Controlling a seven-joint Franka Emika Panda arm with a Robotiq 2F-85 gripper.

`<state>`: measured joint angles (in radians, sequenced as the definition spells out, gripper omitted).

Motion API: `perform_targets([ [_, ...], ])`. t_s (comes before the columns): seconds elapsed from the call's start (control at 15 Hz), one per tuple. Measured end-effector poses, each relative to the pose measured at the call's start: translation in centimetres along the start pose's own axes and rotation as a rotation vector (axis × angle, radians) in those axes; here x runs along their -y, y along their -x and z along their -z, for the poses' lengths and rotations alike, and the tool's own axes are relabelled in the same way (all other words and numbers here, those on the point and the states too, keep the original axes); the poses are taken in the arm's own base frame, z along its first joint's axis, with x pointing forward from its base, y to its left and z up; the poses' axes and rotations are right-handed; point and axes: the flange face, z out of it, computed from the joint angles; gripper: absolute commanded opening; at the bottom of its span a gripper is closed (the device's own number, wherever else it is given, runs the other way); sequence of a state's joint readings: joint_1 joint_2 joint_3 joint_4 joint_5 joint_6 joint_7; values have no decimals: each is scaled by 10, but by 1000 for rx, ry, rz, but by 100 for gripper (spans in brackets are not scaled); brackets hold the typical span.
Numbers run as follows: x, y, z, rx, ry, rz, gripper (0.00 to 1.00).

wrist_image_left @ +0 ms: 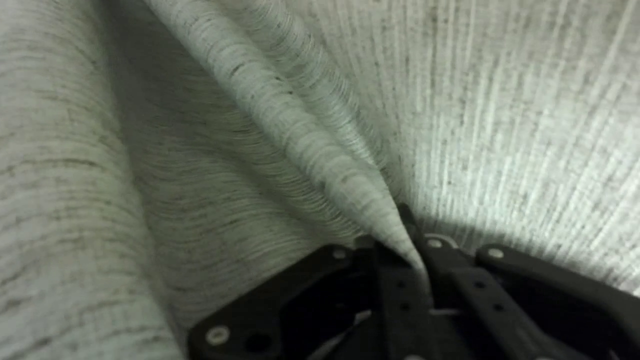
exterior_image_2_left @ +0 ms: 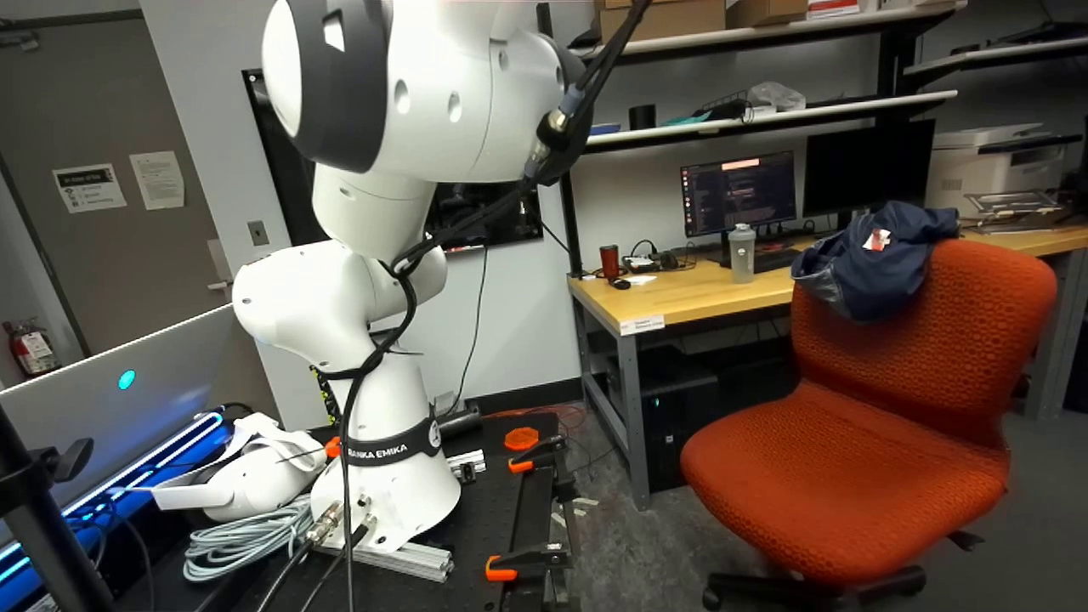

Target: Move the curtains to the right

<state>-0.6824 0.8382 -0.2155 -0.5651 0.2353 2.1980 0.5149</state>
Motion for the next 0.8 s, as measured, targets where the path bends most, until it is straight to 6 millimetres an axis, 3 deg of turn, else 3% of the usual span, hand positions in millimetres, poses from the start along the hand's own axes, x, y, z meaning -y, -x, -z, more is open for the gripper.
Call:
perform_targets([
  [0.4, 57, 36, 0, 23, -84, 104, 0],
  [0.8, 80, 50, 8, 16, -109, 136, 2],
])
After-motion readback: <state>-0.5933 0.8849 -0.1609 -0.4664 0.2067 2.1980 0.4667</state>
